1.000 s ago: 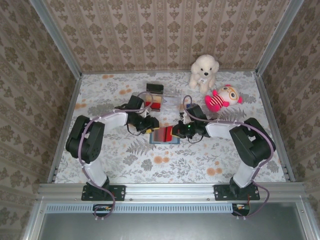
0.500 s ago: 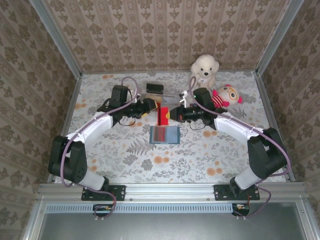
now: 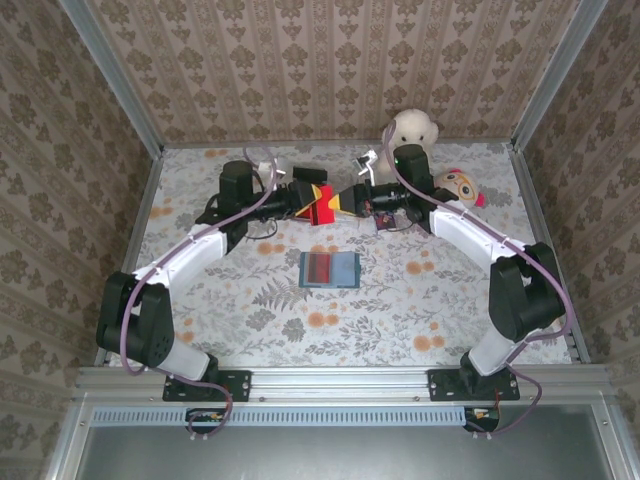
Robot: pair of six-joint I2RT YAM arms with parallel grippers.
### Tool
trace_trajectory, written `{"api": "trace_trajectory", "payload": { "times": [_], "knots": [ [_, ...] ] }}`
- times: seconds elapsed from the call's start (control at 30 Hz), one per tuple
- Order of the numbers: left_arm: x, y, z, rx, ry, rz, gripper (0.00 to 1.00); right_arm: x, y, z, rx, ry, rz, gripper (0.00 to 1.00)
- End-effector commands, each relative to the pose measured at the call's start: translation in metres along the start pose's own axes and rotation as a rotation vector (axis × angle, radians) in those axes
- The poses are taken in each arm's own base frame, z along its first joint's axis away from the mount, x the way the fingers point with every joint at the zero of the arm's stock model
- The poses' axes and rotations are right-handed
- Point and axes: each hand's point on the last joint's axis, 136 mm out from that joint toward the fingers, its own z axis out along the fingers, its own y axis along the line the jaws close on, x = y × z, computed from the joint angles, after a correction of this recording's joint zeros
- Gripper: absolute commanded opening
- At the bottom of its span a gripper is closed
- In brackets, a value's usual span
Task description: Take the credit cards out of the card holder
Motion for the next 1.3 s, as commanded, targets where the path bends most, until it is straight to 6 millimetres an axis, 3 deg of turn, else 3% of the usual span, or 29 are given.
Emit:
{"api": "trace_trajectory", "payload": {
  "times": [0.0,0.3,0.37,0.53,0.63,0.97,1.27],
  "knots": [
    [-0.004,-0.030,-0.001,0.096,0.010,0.048,0.40,-0.009,0.024,-0.005,-0.071,0.015,-0.066,0.00],
    [0.003,-0.032,-0.002,0.134,0.018,0.067,0.05,-0.010,0.018,-0.008,-0.086,0.005,-0.034,0.00],
    [0.003,-0.033,-0.001,0.143,0.015,0.060,0.02,-0.012,0.020,-0.009,-0.094,-0.020,-0.025,0.06],
    [0.000,-0.036,-0.006,0.109,-0.039,0.049,0.00,-0.020,0.028,-0.008,-0.079,-0.117,0.024,0.32],
    [-0.001,-0.031,-0.012,0.056,-0.071,0.024,0.00,-0.021,0.038,-0.006,-0.097,-0.164,0.042,0.37],
    [-0.017,-0.027,-0.020,0.028,-0.196,-0.067,0.00,-0.023,0.053,0.009,-0.193,-0.223,0.060,0.31],
    [-0.028,-0.014,-0.023,-0.010,-0.251,-0.105,0.00,-0.016,0.037,0.018,-0.184,-0.236,0.090,0.24]
  ]
}}
